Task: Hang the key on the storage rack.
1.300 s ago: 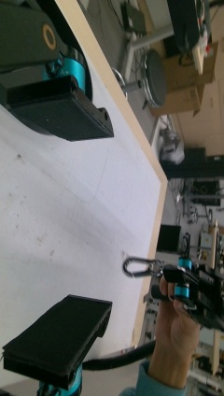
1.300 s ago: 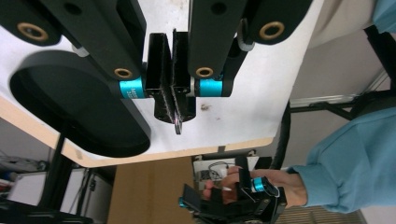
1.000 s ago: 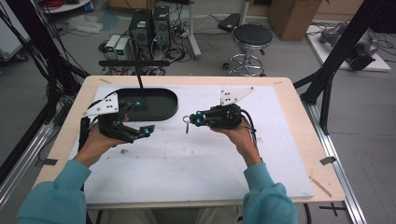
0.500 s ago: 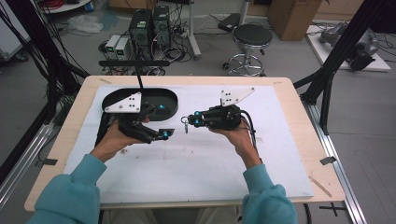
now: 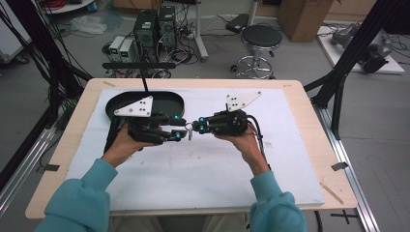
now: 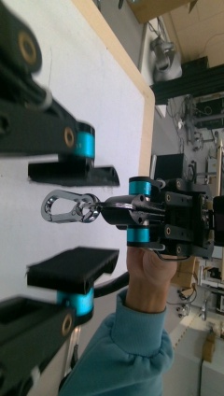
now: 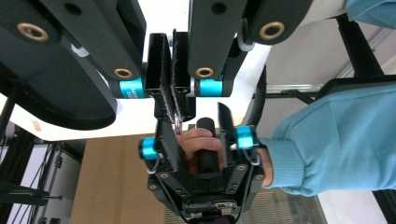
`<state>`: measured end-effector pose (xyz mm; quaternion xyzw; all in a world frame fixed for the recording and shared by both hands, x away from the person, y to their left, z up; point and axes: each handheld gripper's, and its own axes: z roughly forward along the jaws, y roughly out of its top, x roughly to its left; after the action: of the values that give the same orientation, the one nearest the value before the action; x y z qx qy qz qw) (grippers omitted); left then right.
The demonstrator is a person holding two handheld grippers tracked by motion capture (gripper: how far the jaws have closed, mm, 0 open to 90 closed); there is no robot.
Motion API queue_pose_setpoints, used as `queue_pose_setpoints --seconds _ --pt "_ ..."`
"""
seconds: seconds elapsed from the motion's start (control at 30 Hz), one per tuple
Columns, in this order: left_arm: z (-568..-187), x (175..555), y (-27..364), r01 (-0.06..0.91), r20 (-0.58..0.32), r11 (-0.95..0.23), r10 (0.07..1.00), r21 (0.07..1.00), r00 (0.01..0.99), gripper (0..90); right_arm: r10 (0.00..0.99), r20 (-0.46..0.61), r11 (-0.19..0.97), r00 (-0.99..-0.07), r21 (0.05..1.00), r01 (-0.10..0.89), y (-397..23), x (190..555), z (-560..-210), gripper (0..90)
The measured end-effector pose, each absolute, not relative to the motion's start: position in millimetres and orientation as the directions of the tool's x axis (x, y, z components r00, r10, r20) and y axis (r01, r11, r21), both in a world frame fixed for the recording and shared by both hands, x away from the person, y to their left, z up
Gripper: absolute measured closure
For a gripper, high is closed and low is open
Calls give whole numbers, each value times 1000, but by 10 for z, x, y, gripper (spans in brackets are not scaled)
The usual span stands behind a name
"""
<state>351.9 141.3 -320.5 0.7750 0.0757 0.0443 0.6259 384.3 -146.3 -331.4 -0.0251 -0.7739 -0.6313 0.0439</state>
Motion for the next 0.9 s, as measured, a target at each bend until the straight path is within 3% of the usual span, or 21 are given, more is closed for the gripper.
queue_pose_setpoints --seconds 0.3,0.9 --pt "-3202 3523 1406 78 -43 -205 169 976 985 775 -34 105 178 -994 979 97 -1463 3840 -3309 891" --pt "-3187 3527 1381 96 -64 -196 168 976 984 869 -52 100 178 -994 980 90 -1452 3830 -3307 890"
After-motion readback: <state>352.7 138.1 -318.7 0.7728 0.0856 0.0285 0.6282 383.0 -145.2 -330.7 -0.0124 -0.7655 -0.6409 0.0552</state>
